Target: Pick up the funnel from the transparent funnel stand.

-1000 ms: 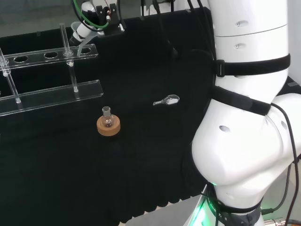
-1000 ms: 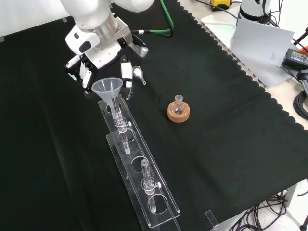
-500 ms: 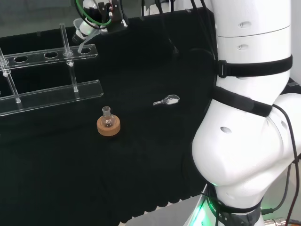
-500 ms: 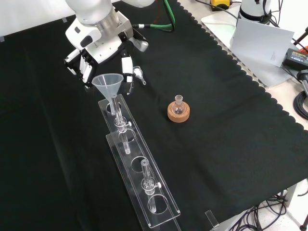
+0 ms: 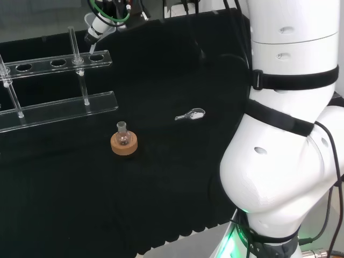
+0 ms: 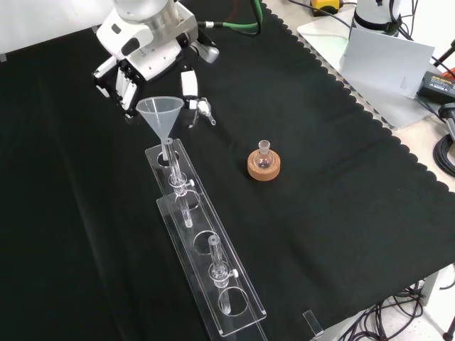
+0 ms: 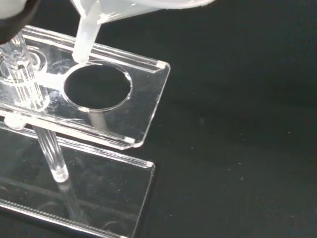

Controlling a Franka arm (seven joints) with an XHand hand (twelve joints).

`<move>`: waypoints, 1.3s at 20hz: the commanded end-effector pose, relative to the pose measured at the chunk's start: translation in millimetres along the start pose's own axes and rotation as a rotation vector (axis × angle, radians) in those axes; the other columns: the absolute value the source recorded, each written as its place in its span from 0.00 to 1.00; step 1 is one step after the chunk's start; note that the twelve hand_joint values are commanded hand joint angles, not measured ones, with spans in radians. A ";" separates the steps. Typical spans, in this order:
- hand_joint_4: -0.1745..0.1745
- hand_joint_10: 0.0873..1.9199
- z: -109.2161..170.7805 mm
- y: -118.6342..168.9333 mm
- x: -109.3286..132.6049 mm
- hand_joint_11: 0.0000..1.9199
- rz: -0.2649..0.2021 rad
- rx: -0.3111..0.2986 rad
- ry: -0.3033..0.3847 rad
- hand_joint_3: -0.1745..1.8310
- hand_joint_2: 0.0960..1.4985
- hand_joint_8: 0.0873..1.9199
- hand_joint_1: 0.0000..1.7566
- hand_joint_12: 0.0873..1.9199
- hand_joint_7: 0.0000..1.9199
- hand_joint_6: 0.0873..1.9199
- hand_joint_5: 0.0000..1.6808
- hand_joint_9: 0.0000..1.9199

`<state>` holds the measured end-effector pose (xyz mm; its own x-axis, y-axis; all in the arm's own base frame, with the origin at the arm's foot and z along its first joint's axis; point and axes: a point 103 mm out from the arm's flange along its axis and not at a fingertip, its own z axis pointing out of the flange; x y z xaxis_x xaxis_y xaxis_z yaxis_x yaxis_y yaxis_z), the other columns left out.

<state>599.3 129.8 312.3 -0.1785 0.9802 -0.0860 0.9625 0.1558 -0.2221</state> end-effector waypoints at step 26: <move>0.68 0.15 3.7 -96.9 -70.3 0.00 0.100 0.001 -0.080 0.29 0.37 0.21 0.43 0.77 0.64 0.35 0.51 0.49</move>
